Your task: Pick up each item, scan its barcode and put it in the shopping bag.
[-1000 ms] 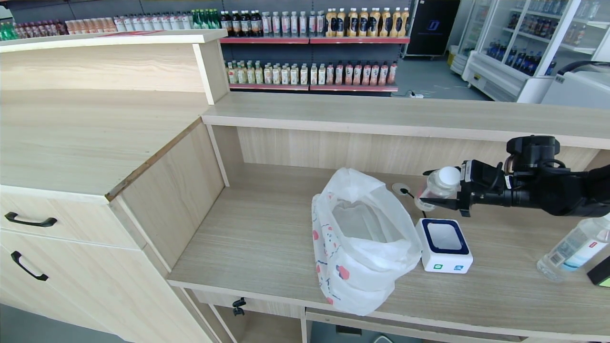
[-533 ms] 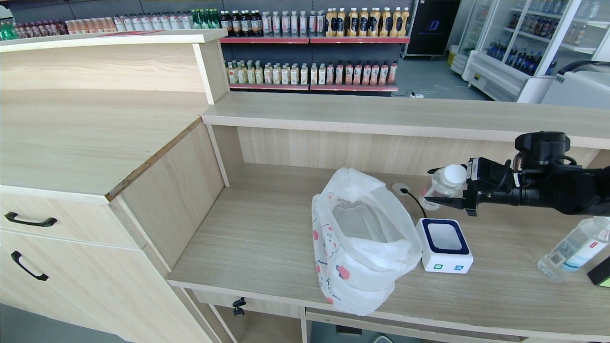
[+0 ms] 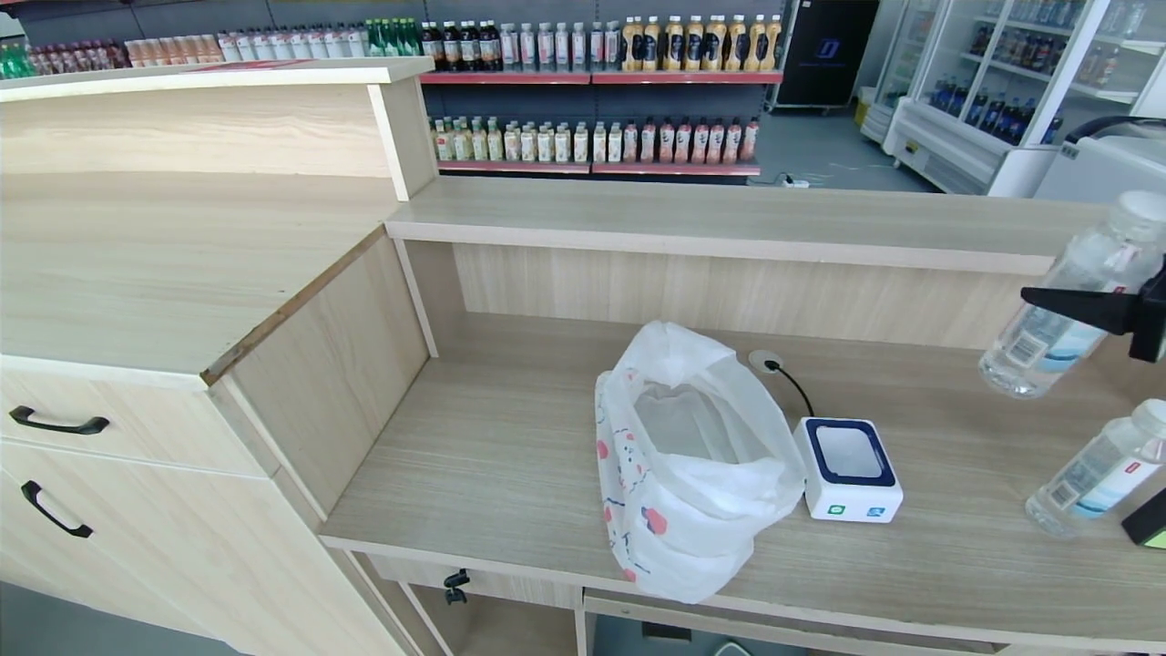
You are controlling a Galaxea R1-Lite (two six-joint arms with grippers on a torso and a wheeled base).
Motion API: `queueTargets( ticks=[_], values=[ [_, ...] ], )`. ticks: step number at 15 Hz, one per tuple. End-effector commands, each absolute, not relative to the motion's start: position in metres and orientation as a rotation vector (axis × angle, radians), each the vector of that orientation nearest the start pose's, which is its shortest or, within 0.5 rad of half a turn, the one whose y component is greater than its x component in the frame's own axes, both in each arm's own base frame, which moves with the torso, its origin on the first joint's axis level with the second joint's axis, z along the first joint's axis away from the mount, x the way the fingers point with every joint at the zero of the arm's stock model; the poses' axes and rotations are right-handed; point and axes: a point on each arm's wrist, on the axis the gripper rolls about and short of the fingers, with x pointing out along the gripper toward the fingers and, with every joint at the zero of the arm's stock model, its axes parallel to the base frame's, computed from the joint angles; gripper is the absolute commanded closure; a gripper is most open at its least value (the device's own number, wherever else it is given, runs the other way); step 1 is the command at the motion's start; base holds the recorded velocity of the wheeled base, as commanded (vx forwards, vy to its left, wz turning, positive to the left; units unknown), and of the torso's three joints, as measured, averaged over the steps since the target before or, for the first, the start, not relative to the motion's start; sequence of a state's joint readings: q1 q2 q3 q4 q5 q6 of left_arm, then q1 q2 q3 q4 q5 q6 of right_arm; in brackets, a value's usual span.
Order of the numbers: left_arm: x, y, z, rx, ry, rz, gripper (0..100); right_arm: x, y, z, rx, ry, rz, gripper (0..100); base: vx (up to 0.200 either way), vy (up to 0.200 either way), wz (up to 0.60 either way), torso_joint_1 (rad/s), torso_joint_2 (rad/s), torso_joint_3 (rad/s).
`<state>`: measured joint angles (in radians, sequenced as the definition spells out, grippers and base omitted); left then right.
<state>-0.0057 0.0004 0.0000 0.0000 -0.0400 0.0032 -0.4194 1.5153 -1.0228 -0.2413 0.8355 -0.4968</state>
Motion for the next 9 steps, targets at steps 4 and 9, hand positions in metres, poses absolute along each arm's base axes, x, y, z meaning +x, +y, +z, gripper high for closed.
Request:
queueTargets(
  ticks=[4, 9],
  values=[
    [-0.023, -0.001, 0.076, 0.003, 0.001, -0.046, 0, 0.176, -0.067, 0.27, -0.053, 0.133, 0.15, 100, 0.0, 0.0, 0.0, 0.0, 0.0, 0.0],
    [-0.023, -0.001, 0.076, 0.003, 0.001, -0.046, 0, 0.177, -0.044, 0.264, -0.104, 0.149, -0.128, 100, 0.0, 0.0, 0.0, 0.0, 0.0, 0.0]
  ],
)
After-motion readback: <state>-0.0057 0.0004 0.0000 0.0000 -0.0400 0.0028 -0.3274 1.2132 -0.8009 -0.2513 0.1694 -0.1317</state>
